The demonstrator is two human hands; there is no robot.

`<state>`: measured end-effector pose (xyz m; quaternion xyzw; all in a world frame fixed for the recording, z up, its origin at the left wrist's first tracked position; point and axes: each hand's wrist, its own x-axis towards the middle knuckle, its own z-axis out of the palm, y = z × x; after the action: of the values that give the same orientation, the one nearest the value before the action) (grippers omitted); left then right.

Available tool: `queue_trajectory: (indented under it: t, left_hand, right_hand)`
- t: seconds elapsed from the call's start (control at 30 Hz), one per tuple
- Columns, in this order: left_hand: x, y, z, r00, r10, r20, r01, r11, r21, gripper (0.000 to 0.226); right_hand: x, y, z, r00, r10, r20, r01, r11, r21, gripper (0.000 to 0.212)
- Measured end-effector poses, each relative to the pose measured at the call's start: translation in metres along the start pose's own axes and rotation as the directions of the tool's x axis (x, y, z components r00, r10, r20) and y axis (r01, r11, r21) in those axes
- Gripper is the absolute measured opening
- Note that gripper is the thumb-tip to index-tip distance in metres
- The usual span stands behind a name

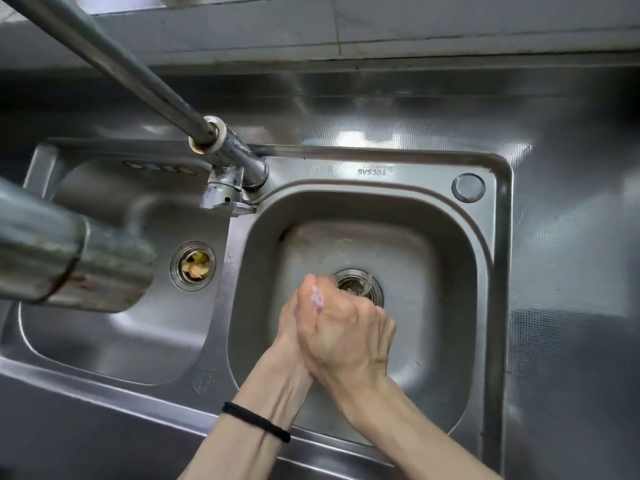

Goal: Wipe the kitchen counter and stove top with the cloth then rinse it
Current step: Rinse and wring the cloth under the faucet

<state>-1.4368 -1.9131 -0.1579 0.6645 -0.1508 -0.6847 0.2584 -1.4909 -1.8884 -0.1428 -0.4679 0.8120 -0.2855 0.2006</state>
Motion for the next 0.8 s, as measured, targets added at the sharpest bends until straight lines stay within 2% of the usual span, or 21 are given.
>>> queue_trajectory:
  t: [0.03, 0.07, 0.1, 0.17, 0.23, 0.27, 0.33, 0.4, 0.53, 0.63, 0.7, 0.8]
  left_hand:
    - [0.003, -0.003, -0.002, 0.999, 0.035, -0.011, -0.035, 0.998, 0.059, 0.039]
    - [0.003, -0.004, -0.002, 1.000, -0.014, 0.001, 0.014, 1.000, -0.016, 0.048]
    - [0.006, -0.005, -0.005, 1.000, -0.031, -0.006, 0.030, 0.999, -0.009, 0.053]
    - [0.004, -0.001, -0.005, 0.998, -0.057, -0.037, 0.057, 0.998, 0.000, 0.055]
    - [0.007, 0.001, -0.009, 0.996, -0.077, -0.052, 0.077, 0.997, 0.003, 0.055]
    - [0.009, 0.002, -0.013, 0.994, -0.088, -0.065, 0.090, 0.996, 0.026, 0.052]
    - [0.008, 0.004, -0.018, 0.998, -0.050, -0.044, 0.056, 0.988, 0.143, 0.036]
    - [0.005, 0.008, -0.019, 1.000, -0.018, -0.010, 0.020, 0.967, 0.254, 0.026]
    - [0.004, 0.016, -0.035, 0.989, -0.135, 0.056, 0.108, 0.935, 0.337, 0.027]
    - [0.000, 0.019, -0.042, 0.961, -0.223, 0.165, 0.168, 0.942, 0.290, 0.011]
    - [-0.001, 0.019, -0.043, 0.947, -0.237, 0.219, 0.183, 0.953, 0.242, 0.026]
    - [-0.003, 0.023, -0.043, 0.894, -0.290, 0.340, 0.219, 0.948, 0.231, 0.052]
  right_hand:
    - [0.001, 0.003, 0.002, 1.000, 0.011, 0.008, -0.011, 1.000, 0.011, 0.047]
    - [0.003, 0.004, 0.003, 0.999, 0.024, 0.039, -0.025, 0.999, 0.031, 0.051]
    - [0.003, 0.005, 0.006, 0.996, 0.036, 0.086, -0.040, 0.998, 0.052, 0.057]
    - [0.006, 0.009, 0.015, 0.987, 0.060, 0.147, -0.069, 0.996, 0.059, 0.065]
    - [0.011, 0.015, 0.020, 0.962, 0.146, 0.232, -0.164, 0.984, 0.062, 0.062]
    - [0.015, 0.021, 0.023, 0.933, 0.239, 0.268, -0.267, 0.961, 0.073, 0.058]
    - [0.026, 0.037, 0.025, 0.815, 0.438, 0.379, -0.484, 0.875, 0.030, 0.053]
    - [0.034, 0.058, 0.021, 0.758, 0.498, 0.422, -0.563, 0.826, 0.037, 0.053]
    - [0.051, 0.075, 0.007, 0.762, 0.478, 0.436, -0.586, 0.797, 0.150, 0.057]
    - [0.063, 0.073, -0.001, 0.774, 0.428, 0.467, -0.562, 0.805, 0.193, 0.058]
    - [0.067, 0.072, -0.004, 0.769, 0.396, 0.503, -0.557, 0.800, 0.222, 0.061]
    - [0.071, 0.069, -0.009, 0.712, 0.381, 0.591, -0.621, 0.733, 0.276, 0.059]
